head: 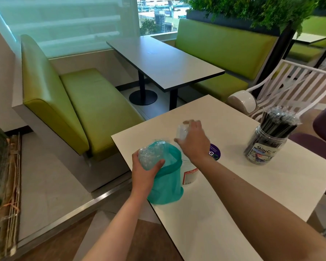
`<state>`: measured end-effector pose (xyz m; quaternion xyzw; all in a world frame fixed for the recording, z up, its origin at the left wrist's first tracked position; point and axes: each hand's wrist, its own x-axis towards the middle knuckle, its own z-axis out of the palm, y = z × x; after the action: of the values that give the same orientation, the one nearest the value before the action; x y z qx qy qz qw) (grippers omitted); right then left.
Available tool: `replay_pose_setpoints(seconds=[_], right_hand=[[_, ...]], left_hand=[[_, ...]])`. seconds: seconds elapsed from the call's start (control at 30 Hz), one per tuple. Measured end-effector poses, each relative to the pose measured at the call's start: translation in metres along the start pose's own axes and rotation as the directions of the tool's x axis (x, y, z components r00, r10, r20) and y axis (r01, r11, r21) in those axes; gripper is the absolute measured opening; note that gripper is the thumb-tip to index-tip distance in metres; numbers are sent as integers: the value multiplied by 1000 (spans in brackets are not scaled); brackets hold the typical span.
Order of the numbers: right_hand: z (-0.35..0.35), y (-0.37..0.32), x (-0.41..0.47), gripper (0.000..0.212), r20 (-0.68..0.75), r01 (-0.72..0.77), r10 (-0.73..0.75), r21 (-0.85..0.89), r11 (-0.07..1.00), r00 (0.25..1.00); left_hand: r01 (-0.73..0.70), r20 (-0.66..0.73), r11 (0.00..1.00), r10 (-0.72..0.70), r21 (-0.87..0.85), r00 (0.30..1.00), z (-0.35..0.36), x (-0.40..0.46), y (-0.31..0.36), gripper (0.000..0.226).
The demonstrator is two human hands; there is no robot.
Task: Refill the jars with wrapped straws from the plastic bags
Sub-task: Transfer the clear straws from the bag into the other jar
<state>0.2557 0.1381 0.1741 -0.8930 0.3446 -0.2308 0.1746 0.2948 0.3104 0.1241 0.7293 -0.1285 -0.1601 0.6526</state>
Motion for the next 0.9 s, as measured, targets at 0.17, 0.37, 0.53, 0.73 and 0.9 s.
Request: replay_pose_setpoints(seconds=[0.17, 0.37, 0.53, 0.73, 0.9], right_hand=[[0, 11, 17, 63, 16, 127, -128, -307, 943, 992], [12, 21, 17, 48, 323, 170, -102, -189, 967, 941], [10, 17, 24, 30, 308, 217, -179, -92, 972, 934], [-2, 12, 36, 26, 254, 310, -325, 99, 945, 911], [2, 25, 25, 32, 321, 366, -322, -85, 927, 891]], left_hand=[[2, 0, 1000, -2, 10, 1000, -1, 2, -2, 73], [-12, 1, 1000, 12, 16, 1000, 0, 3, -3, 73], [-18, 13, 1000, 18, 17, 1000, 0, 4, -4, 72], [-10, 20, 1000, 10, 29, 1000, 0, 5, -7, 72], [-8, 15, 1000, 7, 30, 1000, 0, 5, -7, 73]])
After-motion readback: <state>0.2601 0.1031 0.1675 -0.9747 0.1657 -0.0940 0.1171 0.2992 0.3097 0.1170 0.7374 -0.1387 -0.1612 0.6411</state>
